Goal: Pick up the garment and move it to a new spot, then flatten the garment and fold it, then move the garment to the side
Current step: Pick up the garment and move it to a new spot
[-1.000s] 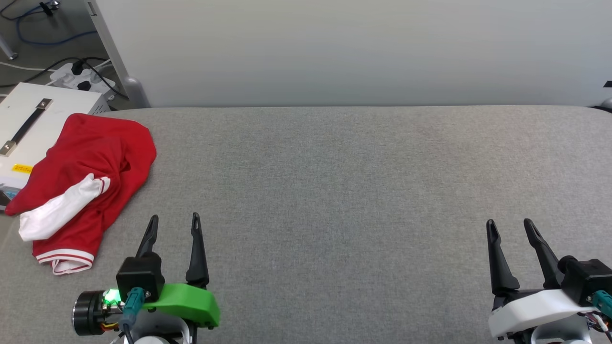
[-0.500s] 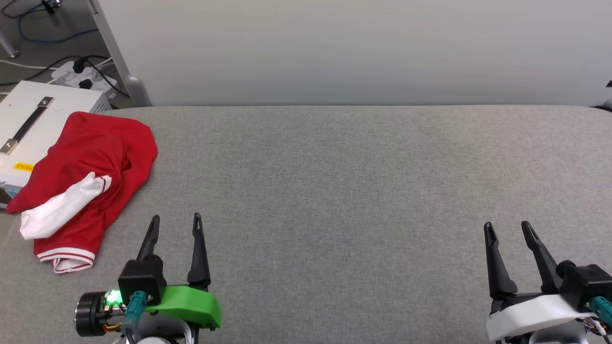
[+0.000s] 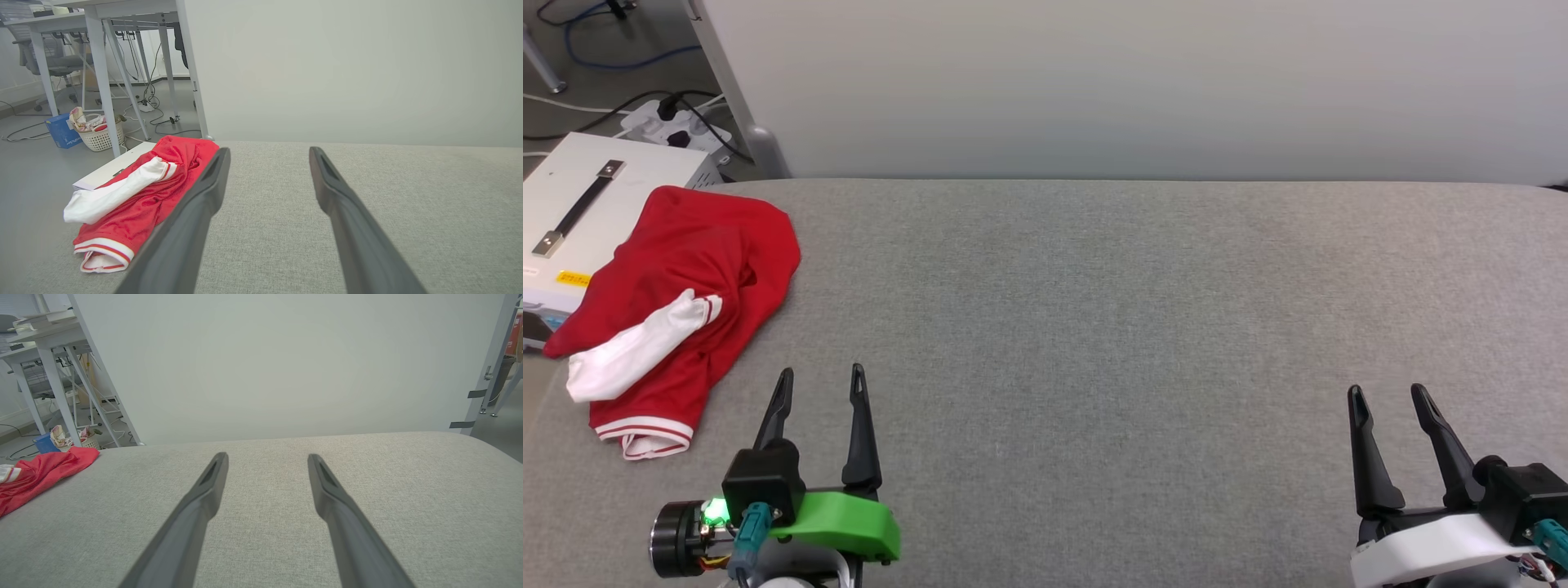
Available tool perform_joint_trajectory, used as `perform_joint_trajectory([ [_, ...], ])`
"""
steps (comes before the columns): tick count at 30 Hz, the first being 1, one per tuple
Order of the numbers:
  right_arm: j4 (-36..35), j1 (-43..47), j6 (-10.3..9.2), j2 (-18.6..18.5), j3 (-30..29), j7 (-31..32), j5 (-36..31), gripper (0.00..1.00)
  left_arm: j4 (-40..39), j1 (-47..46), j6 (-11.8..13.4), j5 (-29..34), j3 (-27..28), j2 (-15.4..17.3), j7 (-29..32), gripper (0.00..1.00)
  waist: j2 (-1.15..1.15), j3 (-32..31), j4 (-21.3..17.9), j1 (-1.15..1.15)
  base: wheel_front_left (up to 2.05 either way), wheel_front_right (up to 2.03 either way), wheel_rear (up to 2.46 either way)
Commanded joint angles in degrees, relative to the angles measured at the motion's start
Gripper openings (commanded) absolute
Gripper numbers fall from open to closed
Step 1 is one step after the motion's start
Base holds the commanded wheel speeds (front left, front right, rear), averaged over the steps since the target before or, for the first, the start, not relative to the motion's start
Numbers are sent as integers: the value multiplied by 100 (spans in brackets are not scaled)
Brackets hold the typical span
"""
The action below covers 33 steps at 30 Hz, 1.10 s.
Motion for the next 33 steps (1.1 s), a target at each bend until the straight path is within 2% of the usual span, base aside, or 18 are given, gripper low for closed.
perform_joint_trajectory([
  [1,-59,85,-4,5,22,-61,-16,100,13,73,45,-39,3,-20,-63,100,0,14,50,0,0,0,0],
  [10,-156,41,-5,5,139,-165,-55,100,64,-44,33,-138,97,-22,-168,100,0,142,536,0,0,0,0],
  [22,-239,-15,-5,6,296,-305,-178,100,99,-151,23,-345,544,-25,-310,100,0,336,1526,0,0,0,0],
  [27,-266,-47,-5,6,311,-317,-241,100,137,-173,-60,-401,566,-25,-323,100,0,404,1944,0,0,0,0],
  [33,-273,-108,-5,6,346,-317,-323,100,190,-174,-31,-517,557,-25,-323,100,0,472,2305,0,0,0,0],
])
